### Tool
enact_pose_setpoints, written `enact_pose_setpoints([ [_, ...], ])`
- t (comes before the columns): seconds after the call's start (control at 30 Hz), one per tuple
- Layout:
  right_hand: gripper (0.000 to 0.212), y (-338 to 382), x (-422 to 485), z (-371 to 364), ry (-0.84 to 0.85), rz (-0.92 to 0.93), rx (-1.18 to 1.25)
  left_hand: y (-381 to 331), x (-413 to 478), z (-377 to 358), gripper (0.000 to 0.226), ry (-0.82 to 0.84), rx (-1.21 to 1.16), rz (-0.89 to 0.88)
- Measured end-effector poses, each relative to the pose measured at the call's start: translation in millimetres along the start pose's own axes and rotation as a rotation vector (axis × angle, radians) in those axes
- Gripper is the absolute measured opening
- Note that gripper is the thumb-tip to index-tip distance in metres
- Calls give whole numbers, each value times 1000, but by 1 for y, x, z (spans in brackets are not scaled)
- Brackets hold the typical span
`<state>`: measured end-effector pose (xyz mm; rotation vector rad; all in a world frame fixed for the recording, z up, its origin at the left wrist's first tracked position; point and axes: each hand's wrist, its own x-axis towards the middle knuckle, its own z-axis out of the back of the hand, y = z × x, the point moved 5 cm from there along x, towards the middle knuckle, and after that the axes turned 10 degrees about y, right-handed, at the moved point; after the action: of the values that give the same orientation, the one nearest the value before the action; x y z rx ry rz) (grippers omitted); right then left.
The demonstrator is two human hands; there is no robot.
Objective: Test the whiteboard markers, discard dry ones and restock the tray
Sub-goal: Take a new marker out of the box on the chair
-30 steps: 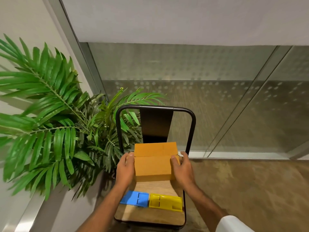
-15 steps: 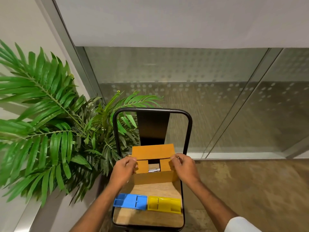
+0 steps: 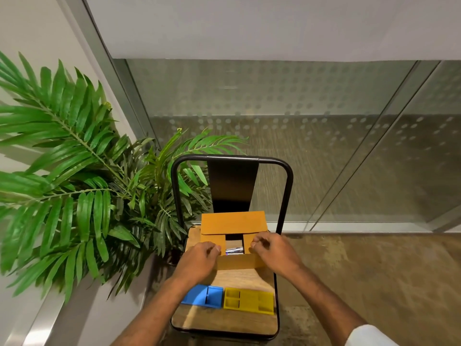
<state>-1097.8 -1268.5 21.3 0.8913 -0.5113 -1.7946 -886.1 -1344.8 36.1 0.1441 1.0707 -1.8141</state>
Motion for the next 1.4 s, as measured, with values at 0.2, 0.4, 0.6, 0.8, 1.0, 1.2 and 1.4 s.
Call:
enact_pose_setpoints([
  [0.2,38,14,-8,-6,71,56,-150,4,9,0,30,64,85,25],
  [0.4,61,15,-10,-33,153,61,-386,11,15,-40,92,129,372,15],
  [0.6,58,-1,-9,-56,135,43,-438,17,24,-66,96,31,469,1],
  [0.8,56,4,7,-65,-38,140,-497,27,29,-83,90,-90,466,26],
  [1.0,60,30,33,-44,-165,137,-493,22,36,-74,82,-220,465,59],
  [1.2,66,35,58,-40,-133,79,-555,14,55,-71,101,-235,399,110],
  [1.4,72,30,71,-43,-94,57,-600,7,57,-55,91,-250,312,141],
])
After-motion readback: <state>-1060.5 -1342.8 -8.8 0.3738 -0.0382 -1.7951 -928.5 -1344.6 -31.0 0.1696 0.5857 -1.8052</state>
